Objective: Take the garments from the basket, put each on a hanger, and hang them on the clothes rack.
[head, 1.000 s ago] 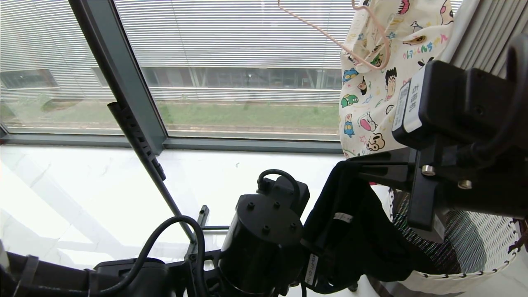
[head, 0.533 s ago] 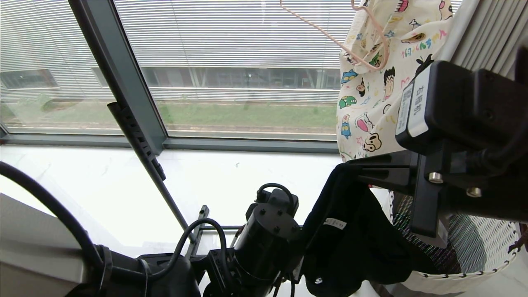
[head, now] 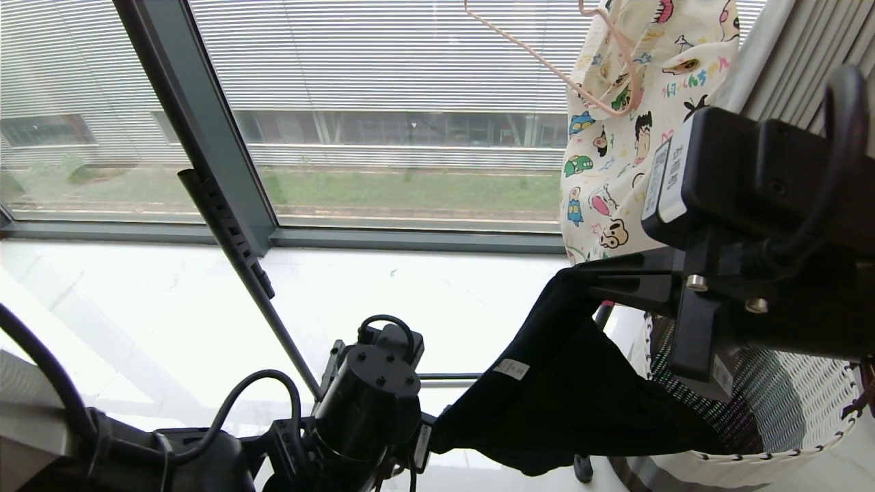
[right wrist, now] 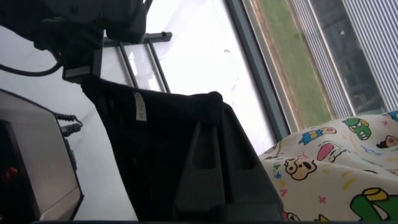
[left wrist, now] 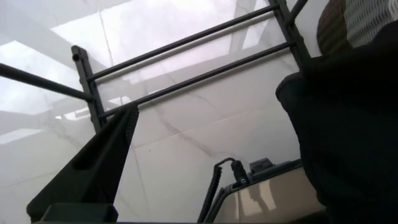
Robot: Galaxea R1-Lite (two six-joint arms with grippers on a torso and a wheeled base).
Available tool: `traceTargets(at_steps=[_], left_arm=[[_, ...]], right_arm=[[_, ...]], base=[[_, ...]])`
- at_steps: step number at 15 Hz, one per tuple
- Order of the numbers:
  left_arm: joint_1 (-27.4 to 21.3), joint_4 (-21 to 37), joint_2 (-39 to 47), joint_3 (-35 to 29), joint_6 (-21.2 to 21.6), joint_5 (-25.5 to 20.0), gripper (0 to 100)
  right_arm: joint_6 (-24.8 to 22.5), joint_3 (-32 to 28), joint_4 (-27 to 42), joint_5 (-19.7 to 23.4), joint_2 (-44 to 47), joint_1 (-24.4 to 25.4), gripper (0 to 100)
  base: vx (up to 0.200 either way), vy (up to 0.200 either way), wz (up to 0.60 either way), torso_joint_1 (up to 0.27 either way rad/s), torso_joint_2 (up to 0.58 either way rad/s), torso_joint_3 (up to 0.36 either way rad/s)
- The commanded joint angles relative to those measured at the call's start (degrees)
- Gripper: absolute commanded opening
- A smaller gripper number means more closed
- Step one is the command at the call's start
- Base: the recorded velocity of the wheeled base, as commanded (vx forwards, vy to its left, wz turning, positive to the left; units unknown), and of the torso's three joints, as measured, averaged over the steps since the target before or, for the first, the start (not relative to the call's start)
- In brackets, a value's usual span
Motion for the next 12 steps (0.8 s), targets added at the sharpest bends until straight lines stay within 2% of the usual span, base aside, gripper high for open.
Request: traceTargets(at_steps=[1,4,5,7,8,10,11,12], left_arm=[[1.1,0.0,-5.1,2.5,0.0,-0.1,0],[2.7,0.0,-9.2,4.5,0.3,-0.2,0],[4.2,0.1,-11.2,5.9,1.7,-0.2,0],[9.0,0.0,-17.7,9.2,8.3,-1.3,0],[11.9,0.1,-21.9,10.9,12.5,-4.1,0],[19.8,0.1,-30.5,15.0,24.0,-14.1,0],[22.5,0.2,-32.8,15.4,27.0,-17.1,0],[27.9,0.6,-36.6,15.1,30.1,-22.4,0]], right_arm=[[0.5,0.0,-0.2,0.0,1.3,-0.6,0],[4.1,0.0,-0.4,-0.1,3.4,-0.7,0],[5.8,0.0,-1.0,-0.1,4.5,-0.7,0],[10.2,0.0,-6.4,-0.1,9.1,-0.7,0],[11.3,0.0,-9.5,-0.1,11.8,-0.7,0],[11.7,-0.4,-10.9,-0.1,16.0,-0.7,0],[11.7,-1.2,-11.2,-0.1,17.1,-0.7,0],[11.7,-3.7,-11.6,-0.1,19.0,-0.7,0]], base=[[0.0,0.0,0.0,0.0,0.0,0.0],[0.0,0.0,0.0,0.0,0.0,0.0],[0.0,0.0,0.0,0.0,0.0,0.0],[0.0,0.0,0.0,0.0,0.0,0.0],[0.0,0.0,0.0,0.0,0.0,0.0],[0.0,0.0,0.0,0.0,0.0,0.0],[0.0,0.0,0.0,0.0,0.0,0.0],[0.0,0.0,0.0,0.0,0.0,0.0]])
